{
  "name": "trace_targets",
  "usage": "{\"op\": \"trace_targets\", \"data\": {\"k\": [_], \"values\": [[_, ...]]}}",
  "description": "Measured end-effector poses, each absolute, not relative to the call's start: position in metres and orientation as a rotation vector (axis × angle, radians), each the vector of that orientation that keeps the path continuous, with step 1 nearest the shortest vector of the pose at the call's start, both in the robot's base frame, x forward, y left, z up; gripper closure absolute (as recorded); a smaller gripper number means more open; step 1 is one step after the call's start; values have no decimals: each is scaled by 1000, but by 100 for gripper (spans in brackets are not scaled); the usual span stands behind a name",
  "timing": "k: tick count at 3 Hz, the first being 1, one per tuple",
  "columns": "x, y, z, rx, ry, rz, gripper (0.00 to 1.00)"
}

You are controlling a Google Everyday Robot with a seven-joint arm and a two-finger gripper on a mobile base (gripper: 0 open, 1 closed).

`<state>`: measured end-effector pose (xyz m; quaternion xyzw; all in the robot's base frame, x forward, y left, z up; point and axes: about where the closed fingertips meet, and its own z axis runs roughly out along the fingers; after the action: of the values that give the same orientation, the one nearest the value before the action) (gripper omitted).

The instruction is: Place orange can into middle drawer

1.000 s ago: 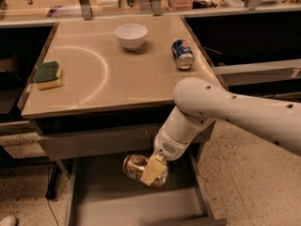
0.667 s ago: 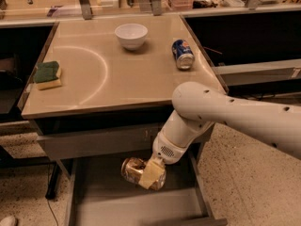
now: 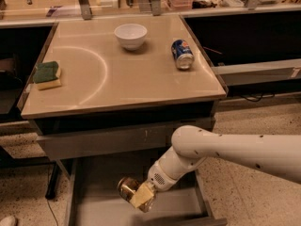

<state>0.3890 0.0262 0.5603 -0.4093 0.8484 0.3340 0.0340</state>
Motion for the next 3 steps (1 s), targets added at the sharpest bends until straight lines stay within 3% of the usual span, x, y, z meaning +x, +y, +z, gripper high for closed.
{"op": "trace_targets", "data": {"k": [3], "values": [[397,38,497,-1027,2657,1025,100]]}}
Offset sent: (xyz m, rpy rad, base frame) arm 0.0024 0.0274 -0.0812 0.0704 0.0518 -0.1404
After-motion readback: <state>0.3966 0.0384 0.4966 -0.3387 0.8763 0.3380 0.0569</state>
